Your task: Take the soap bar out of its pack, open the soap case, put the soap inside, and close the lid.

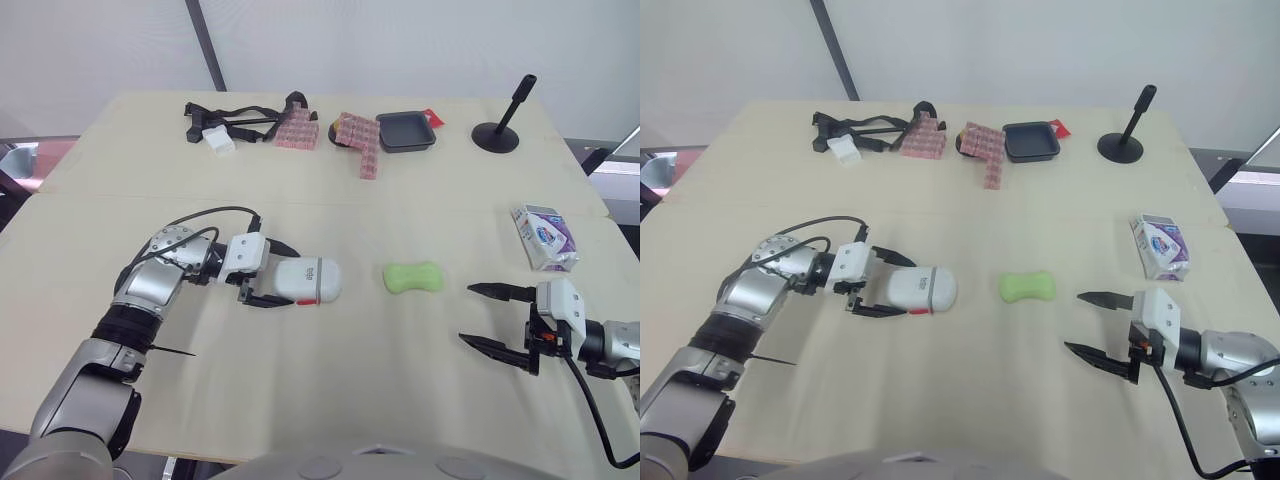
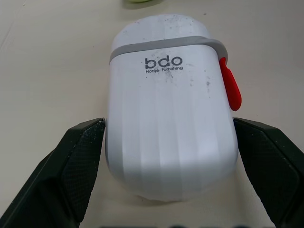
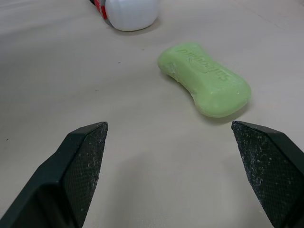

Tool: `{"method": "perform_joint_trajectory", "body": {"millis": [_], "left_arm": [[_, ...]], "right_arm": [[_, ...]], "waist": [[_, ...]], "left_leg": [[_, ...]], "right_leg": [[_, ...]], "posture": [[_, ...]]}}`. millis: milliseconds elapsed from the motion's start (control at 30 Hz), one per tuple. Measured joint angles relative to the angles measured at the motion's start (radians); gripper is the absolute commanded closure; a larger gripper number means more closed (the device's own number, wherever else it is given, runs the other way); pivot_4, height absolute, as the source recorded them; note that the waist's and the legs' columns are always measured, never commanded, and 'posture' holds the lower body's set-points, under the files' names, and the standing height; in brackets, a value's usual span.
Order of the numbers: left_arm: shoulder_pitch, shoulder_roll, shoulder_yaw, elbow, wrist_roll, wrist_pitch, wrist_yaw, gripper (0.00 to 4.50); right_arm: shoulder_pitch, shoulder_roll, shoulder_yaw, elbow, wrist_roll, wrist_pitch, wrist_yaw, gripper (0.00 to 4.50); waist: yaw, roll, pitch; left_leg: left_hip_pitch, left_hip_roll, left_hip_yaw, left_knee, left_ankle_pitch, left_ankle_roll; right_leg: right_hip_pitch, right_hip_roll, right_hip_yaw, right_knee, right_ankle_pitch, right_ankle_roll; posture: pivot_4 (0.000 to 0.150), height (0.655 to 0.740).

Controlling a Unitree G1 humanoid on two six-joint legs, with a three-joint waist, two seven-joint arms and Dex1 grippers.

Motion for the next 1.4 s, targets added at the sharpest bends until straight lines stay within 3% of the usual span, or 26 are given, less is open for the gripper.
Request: {"method": "perform_joint_trajectory", "body": {"millis": [1167, 1300, 1400], "left_arm": [[0.0, -0.018, -0.001, 0.022, 0.022, -0.025, 0.034, 0.0], [-0.001, -0.02, 0.0, 0.032, 0.028, -0.029, 0.038, 1.03], [-0.002, -0.022, 0.0, 0.034, 0.029, -0.029, 0.041, 1.04]], "right_arm": [[0.005, 0.042, -0.022, -0.036, 0.096, -0.047, 0.07, 0.03], [0.005, 0.042, -0.022, -0.044, 0.096, -0.047, 0.076, 0.0], [0.005, 0.042, -0.022, -0.044, 0.096, -0.047, 0.076, 0.0]], "waist": [[-0.001, 0.0, 0.0], [-0.001, 0.0, 0.0], [-0.001, 0.0, 0.0]], "left_leg": [[0.0, 0.0, 0.0, 0.0, 0.0, 0.001], [0.0, 0.0, 0.0, 0.0, 0.0, 0.001], [0.0, 0.0, 0.0, 0.0, 0.0, 0.001]], "right_leg": [[0.0, -0.001, -0.002, 0.0, -0.001, -0.001], [0.0, -0.002, -0.002, 0.0, -0.001, -0.001], [0.0, -0.002, -0.002, 0.0, -0.001, -0.001]], "posture": [[0.15, 0.74], [0.15, 0.74], [0.15, 0.74]]}}
